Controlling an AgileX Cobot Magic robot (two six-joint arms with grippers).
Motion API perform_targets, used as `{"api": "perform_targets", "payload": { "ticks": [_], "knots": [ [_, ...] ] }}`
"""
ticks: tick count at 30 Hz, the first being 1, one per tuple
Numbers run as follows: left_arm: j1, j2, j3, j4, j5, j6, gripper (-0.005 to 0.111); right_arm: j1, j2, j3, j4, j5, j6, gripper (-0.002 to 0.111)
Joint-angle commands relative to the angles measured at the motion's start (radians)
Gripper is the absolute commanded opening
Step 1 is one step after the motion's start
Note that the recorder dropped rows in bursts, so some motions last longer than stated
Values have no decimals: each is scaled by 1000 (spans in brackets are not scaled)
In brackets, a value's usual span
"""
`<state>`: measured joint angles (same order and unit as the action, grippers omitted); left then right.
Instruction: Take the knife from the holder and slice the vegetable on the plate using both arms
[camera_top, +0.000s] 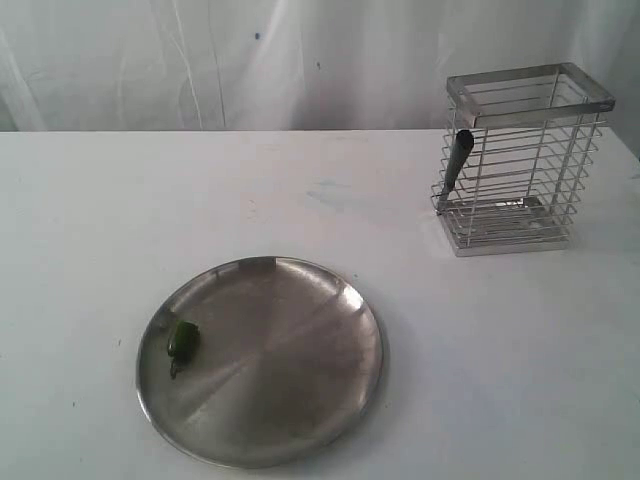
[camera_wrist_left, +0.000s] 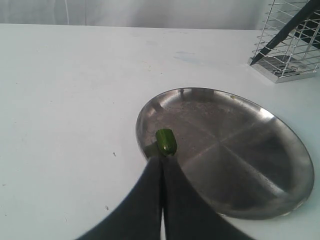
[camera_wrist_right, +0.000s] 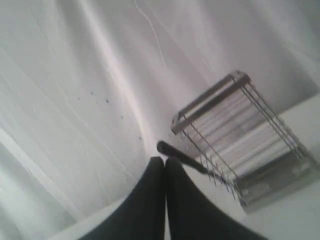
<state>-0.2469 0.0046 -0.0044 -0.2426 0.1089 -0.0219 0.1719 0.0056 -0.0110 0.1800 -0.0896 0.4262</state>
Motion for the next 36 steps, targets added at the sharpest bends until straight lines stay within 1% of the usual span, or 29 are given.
{"api": "perform_targets", "payload": {
  "ticks": [1, 3, 6, 11, 12, 14, 15, 17, 20, 23, 24, 25, 26, 30, 33, 35, 36],
  "knots": [
    [2, -5, 4, -12, -3, 1, 0, 26, -6, -119, -3, 284, -87, 0],
    [2, -5, 4, -12, -3, 1, 0, 45, -4, -209, 4, 400, -218, 0],
    [2, -5, 4, -12, -3, 1, 0, 68, 91, -343, 6, 572, -366, 0],
    [2, -5, 4, -12, -3, 1, 0, 76, 383, -583, 11, 853, -551, 0],
    [2, -5, 4, -12, -3, 1, 0, 76, 471, -647, 11, 910, -577, 0],
    [2, -5, 4, -12, -3, 1, 0, 76, 586, -742, 11, 965, -610, 2],
    [2, -5, 4, -12, -3, 1, 0, 76, 669, -789, 11, 983, -628, 5],
    [2, -5, 4, -12, -3, 1, 0, 76, 782, -871, 15, 990, -654, 12],
    [2, -5, 4, -12, -3, 1, 0, 76, 947, -974, 48, 961, -718, 32],
    [2, -5, 4, -12, -3, 1, 0, 76, 1100, -1057, 173, 886, -793, 54],
    [2, -5, 4, -12, -3, 1, 0, 76, 1145, -1080, 184, 845, -804, 61],
    [2, -5, 4, -12, -3, 1, 0, 76, 1181, -1103, 182, 815, -805, 64],
    [2, -5, 4, -12, -3, 1, 0, 76, 1227, -1129, 182, 795, -805, 66],
    [2, -5, 4, -12, -3, 1, 0, 76, 1396, -1219, 160, 812, -805, 66],
    [2, -5, 4, -12, -3, 1, 0, 76, 1476, -1272, 127, 799, -805, 66],
    [2, -5, 4, -12, -3, 1, 0, 76, 1514, -1306, 85, 797, -787, 66],
    [2, -5, 4, -12, -3, 1, 0, 76, 1531, -1320, 32, 800, -763, 66]
  ]
}}
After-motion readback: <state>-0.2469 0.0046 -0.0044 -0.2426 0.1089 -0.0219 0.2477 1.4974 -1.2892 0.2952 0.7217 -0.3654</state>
